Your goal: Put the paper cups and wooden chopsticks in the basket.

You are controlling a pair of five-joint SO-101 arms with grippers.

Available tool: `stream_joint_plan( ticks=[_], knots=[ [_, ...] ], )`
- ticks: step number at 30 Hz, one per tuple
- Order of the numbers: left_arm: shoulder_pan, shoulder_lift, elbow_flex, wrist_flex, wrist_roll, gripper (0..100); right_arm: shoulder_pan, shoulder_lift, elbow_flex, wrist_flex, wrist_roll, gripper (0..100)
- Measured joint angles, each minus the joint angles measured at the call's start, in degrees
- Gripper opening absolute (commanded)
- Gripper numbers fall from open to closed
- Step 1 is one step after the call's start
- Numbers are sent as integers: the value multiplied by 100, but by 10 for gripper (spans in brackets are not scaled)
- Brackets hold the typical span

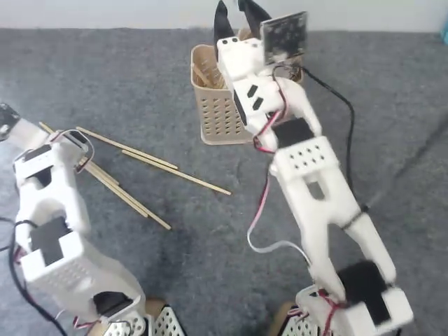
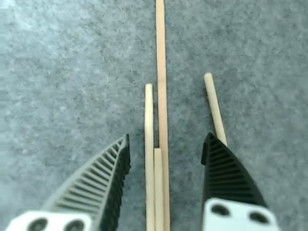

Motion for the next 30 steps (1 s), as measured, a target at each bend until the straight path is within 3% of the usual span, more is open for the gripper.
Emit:
stream_joint_plan(
  ticks=[8,18,21,30],
  knots=[
    [53,712,-941,1152,-9,152,-18,-1758,0,1873,-870,112],
    [141,2356,-3376,3112,-18,139,-44,-3200,0,2963,-958,112],
    [149,2734,-4035,3587,-26,13,-44,-3402,0,3235,-967,112],
    [290,2989,-4501,3754,-176,12,-35,-4141,0,3771,-967,112]
  ],
)
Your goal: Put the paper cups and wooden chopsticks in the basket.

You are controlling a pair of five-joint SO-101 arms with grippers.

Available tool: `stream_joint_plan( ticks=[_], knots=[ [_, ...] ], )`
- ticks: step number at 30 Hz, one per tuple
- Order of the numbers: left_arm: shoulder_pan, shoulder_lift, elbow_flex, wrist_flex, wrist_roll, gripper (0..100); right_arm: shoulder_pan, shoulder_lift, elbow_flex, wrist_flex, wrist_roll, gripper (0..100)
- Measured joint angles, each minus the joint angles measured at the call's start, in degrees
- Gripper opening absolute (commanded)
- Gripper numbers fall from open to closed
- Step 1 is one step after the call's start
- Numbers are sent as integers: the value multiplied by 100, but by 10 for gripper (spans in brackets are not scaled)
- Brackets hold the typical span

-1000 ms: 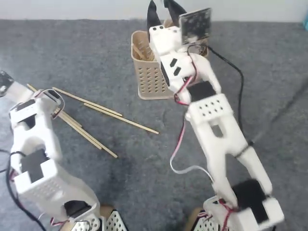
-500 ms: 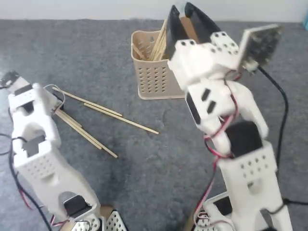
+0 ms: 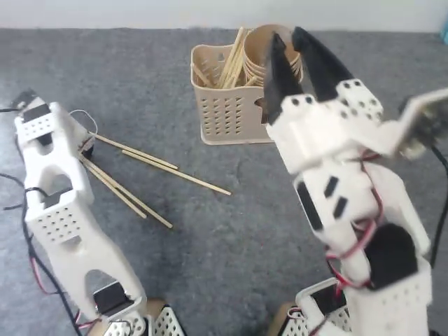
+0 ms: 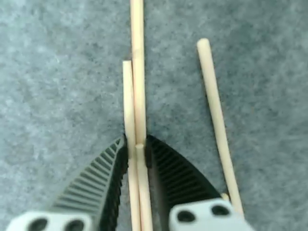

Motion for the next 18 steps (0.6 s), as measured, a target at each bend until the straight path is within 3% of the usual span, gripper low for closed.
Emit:
stream_joint_plan(
  ticks=[10,18],
  knots=[
    [431,-1081,967,62,9,12,-18,-923,-9,756,0,112],
    [1011,-3675,1705,62,-26,12,-9,-1960,1037,1582,0,111]
  ],
)
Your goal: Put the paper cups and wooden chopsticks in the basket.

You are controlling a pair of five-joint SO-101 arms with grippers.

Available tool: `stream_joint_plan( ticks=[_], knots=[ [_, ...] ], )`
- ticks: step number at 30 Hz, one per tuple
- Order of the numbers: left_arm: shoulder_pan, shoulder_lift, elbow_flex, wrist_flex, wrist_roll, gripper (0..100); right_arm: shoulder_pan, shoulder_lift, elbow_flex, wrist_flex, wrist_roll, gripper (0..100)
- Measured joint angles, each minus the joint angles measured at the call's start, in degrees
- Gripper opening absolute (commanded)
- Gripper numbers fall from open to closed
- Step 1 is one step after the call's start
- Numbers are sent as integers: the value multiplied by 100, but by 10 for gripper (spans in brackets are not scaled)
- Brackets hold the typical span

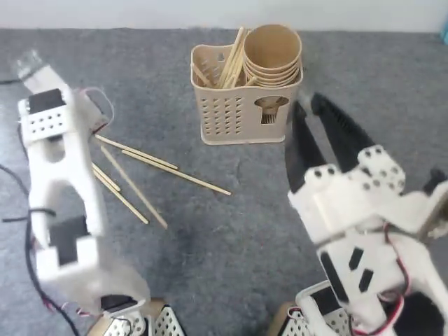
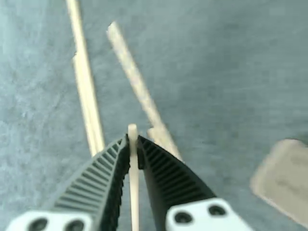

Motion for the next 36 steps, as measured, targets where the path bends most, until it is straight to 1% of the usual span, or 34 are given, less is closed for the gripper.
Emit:
stream_joint_plan(
  ticks=[8,11,14,17,22,24,30,33,36],
  knots=[
    [695,-2066,-18,-79,0,12,26,-2189,2242,0,0,111],
    [914,-2611,-334,-202,0,12,26,-3121,3121,26,0,111],
    [1090,-2927,-879,-308,0,12,18,-3138,3631,237,0,111],
    [1231,-2989,-1486,-308,0,12,26,-3068,3982,316,26,111],
    [1547,-2954,-2391,-352,0,12,9,-2822,4774,316,677,111],
    [1679,-2840,-2760,-536,0,12,9,-2743,5178,158,712,111],
    [2110,-2400,-3481,-1336,26,12,0,-2602,6716,-949,730,111],
    [2400,-2189,-3587,-1732,26,12,9,-2602,6936,-1125,730,111],
    [2655,-1846,-3596,-1899,-369,12,9,-2602,6989,-1187,730,112]
  ],
)
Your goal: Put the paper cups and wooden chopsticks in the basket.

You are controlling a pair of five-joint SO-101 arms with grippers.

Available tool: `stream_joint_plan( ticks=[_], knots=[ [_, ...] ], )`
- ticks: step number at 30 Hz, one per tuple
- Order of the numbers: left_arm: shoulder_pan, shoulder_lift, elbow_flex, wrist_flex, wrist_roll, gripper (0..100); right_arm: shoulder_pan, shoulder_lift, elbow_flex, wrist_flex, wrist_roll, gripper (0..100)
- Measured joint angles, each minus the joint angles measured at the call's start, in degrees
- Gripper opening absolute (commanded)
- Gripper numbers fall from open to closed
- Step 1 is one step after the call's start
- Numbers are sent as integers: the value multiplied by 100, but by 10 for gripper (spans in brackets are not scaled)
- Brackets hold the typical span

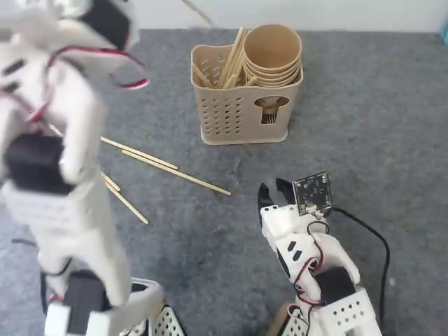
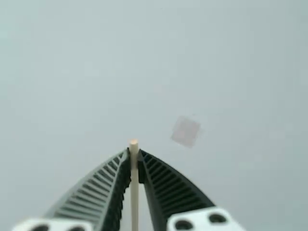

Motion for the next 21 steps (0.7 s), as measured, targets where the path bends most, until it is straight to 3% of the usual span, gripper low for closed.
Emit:
stream_joint_plan(
  ticks=[5,14,17,19,21],
  knots=[
    [273,721,0,-18,-800,12,-18,-35,97,-18,0,112],
    [668,1099,325,35,-1327,13,-9,0,123,-18,18,112],
    [677,1284,721,-299,-1363,13,-9,0,123,-18,35,112],
    [651,1380,879,-492,-1354,51,-9,0,123,-18,44,112],
    [607,1468,914,-545,-1354,150,-9,0,123,-18,53,112]
  ],
)
